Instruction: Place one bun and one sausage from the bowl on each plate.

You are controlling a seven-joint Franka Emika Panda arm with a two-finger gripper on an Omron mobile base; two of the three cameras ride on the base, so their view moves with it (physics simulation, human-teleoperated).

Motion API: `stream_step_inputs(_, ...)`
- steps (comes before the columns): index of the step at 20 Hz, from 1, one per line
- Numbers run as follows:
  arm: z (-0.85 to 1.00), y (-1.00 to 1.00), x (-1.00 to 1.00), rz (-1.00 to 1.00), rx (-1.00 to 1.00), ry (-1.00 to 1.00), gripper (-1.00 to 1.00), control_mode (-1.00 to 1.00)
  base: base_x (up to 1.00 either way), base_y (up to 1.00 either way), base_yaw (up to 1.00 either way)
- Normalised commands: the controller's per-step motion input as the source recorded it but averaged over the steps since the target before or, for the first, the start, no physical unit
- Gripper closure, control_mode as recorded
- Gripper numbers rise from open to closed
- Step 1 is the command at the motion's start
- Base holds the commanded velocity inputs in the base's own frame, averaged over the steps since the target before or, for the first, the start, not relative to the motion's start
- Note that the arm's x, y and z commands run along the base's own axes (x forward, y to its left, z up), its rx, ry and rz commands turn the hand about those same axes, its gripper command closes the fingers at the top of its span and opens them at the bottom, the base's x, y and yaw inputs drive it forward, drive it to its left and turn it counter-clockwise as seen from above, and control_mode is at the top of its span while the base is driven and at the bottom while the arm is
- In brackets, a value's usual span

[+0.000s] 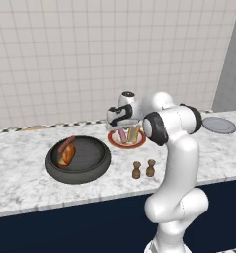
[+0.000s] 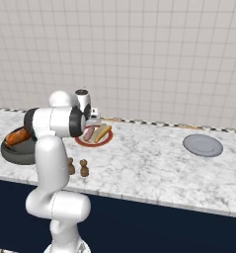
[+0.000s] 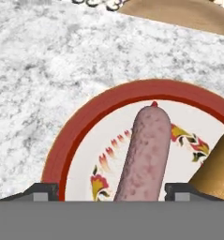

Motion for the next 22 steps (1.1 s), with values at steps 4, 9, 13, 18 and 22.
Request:
stream_step_inputs(4, 1.00, 0.04, -0.16, 0.20, 0.03, -0.09, -1.00, -1.00, 0.00, 0.00, 0.00)
stream_step_inputs(9, 0.94, -0.38, -0.70, 0.07, 0.00, -0.02, -1.00, -1.00, 0.00, 0.00, 0.00)
stream_step_inputs(13, 0.28, -0.35, -1.00, 0.00, 0.00, 0.02, -1.00, -1.00, 0.00, 0.00, 0.00)
stream_step_inputs(18, 0.43, 0.01, -0.90, -0.05, 0.05, 0.17, -1.00, -1.00, 0.00, 0.00, 0.00)
stream_step_inputs(22, 0.54, 0.27, -0.38, -0.01, 0.01, 0.21, -1.00, -1.00, 0.00, 0.00, 0.00)
